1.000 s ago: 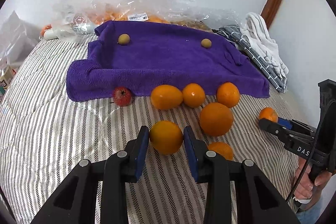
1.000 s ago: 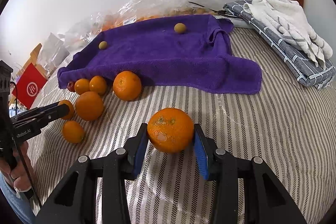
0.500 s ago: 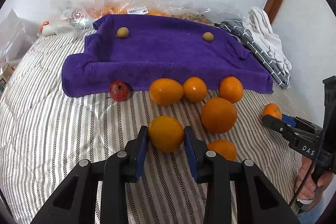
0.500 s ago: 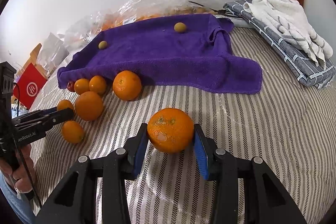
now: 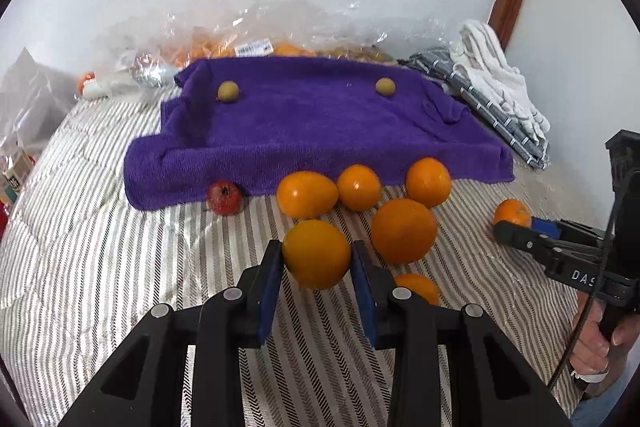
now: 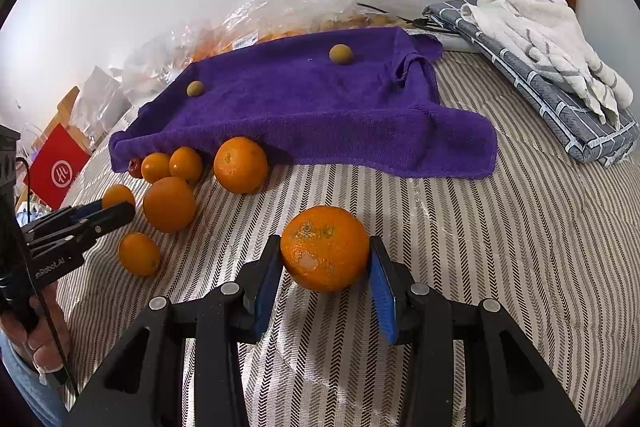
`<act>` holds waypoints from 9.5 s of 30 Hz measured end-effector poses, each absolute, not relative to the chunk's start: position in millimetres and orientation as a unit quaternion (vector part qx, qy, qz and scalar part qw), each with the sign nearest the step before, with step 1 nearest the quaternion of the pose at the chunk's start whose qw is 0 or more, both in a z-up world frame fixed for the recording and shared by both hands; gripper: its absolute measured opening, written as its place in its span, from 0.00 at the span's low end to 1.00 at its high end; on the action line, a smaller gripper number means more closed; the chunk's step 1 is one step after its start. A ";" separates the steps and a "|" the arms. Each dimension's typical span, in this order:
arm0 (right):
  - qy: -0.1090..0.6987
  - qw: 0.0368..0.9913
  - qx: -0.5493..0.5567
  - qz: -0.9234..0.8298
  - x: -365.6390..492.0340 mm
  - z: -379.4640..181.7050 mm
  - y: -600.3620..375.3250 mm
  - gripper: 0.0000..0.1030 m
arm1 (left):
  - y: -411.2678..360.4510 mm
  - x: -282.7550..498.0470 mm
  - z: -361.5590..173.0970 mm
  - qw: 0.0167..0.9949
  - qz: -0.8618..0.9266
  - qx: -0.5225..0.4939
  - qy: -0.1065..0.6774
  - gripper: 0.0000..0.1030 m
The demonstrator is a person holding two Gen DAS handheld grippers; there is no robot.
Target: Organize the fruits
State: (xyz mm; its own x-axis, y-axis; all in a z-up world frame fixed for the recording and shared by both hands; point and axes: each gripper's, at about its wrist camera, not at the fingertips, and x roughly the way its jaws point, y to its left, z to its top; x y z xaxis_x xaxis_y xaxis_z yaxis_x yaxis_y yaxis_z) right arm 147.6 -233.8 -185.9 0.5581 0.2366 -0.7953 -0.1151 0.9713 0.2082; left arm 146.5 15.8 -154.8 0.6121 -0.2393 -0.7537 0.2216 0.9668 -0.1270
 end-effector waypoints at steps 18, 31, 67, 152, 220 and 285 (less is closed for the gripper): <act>0.455 0.882 0.068 0.103 146.4 -185.1 -233.5 0.41 | 19.0 143.2 -145.0 0.909 -0.120 -0.019 0.397 0.31; 0.452 0.884 0.063 0.103 145.6 -183.6 -231.4 0.41 | 28.9 144.5 -140.8 0.916 -0.099 -0.038 0.387 0.31; 0.376 0.919 0.036 0.116 268.1 -86.5 -211.5 0.41 | 43.9 251.8 -79.1 0.934 -0.076 -0.087 0.338 0.31; 0.424 0.902 -0.021 0.078 285.8 -166.9 -206.5 0.47 | 35.1 277.9 -151.7 0.910 -0.051 -0.045 0.409 0.35; 0.483 0.870 0.028 0.099 213.3 -180.2 -179.6 0.38 | 74.8 183.0 -159.4 0.898 -0.014 -0.020 0.440 0.37; 0.449 0.890 0.028 0.080 174.5 -181.5 -229.5 0.38 | 66.2 203.5 -165.2 0.888 -0.084 -0.098 0.442 0.22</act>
State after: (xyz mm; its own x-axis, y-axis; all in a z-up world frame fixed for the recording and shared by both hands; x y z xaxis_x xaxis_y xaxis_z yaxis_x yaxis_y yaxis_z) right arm 174.5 -229.5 -181.5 0.5842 0.1674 -0.7942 -0.1168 0.9857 0.1219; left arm 203.5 66.2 -165.2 0.5954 -0.2366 -0.7678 0.0631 0.9665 -0.2489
